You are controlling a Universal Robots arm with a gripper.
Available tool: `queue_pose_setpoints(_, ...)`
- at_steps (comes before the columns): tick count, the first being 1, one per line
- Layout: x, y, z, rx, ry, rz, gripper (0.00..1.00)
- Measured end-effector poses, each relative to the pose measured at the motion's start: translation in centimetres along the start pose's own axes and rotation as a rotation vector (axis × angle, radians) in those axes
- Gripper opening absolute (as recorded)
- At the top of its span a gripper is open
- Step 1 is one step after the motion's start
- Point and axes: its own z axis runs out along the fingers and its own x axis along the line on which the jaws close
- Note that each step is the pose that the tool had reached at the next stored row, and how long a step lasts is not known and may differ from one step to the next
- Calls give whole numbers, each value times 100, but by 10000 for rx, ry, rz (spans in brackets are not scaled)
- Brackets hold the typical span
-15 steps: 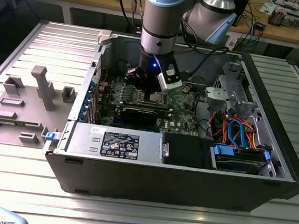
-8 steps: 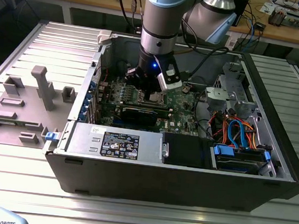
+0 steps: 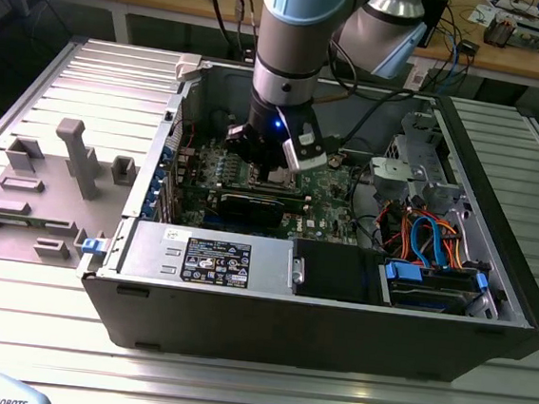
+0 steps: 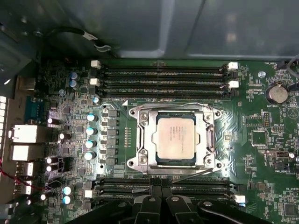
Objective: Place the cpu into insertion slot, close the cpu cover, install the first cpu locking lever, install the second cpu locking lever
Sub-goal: 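Install the second cpu locking lever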
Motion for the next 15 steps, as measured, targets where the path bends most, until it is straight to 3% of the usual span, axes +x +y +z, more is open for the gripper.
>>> queue_pose_setpoints(4,2,-66,11,-271,36,1,11)
queue_pose_setpoints(7,18,-105,29,-363,45,1,11)
queue_pose_setpoints(15,96,-131,84,-561,53,-3,11)
